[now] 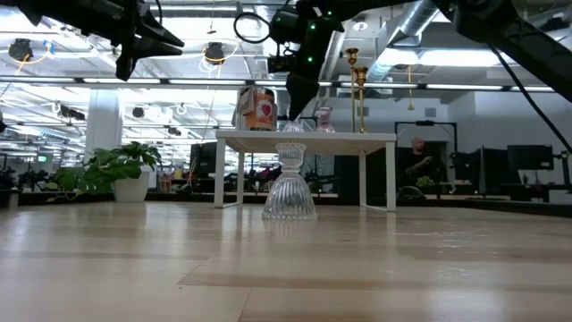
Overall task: Pick & Place candle stick holders
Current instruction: Adjust the transparent candle holder on the shelf, then put the transparent candle holder on the shelf
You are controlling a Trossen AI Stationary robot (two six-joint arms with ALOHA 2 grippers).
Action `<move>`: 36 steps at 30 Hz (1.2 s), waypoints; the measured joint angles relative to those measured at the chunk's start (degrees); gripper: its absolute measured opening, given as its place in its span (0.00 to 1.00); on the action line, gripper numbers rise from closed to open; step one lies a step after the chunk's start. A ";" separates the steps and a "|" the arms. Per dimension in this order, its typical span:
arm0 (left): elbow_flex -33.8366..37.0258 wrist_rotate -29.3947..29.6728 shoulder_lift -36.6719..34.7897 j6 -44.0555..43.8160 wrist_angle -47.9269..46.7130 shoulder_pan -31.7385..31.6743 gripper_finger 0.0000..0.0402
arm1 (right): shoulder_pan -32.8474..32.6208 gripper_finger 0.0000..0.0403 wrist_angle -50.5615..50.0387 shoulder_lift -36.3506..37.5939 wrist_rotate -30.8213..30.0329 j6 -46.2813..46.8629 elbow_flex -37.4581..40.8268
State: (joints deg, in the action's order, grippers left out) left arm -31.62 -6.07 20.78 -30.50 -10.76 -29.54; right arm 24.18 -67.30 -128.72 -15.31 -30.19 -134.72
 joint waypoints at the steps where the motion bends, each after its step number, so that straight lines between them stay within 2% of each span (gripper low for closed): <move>1: 0.00 0.00 0.00 0.02 0.60 0.00 0.17 | 0.00 0.00 0.09 -0.01 -0.17 -0.17 0.00; 10: 0.00 0.00 -0.15 0.20 2.35 -0.02 0.17 | 0.34 0.00 3.46 -0.01 -2.33 -1.04 0.00; 15: 0.00 -0.05 -0.13 0.14 2.29 0.00 0.17 | 0.05 0.00 1.78 0.29 -5.10 -1.68 0.01; 19: 0.00 -1.71 -0.15 0.00 2.30 -0.02 0.16 | -2.87 0.00 -2.53 4.16 -6.17 -1.38 -0.07; 22: 0.00 -4.30 -0.13 -0.03 2.29 -0.02 0.10 | -6.51 0.00 -5.63 9.78 -7.78 -0.14 -0.07; 25: 0.00 -8.01 0.35 -0.68 2.29 0.00 0.02 | -9.92 0.00 -10.31 15.92 -8.88 3.84 -0.07; 30: 0.00 -12.57 4.37 -2.74 2.29 1.97 0.01 | -14.68 0.00 -16.92 24.78 -9.12 15.48 -0.11; 36: -0.02 -12.97 13.16 -2.80 2.27 12.19 0.00 | -21.45 0.00 -22.12 32.04 -9.29 27.81 -0.11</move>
State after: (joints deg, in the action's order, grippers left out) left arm -31.64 -19.04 33.94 -33.30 -8.49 -17.35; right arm 2.74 -89.42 -96.68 -24.60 -2.39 -134.82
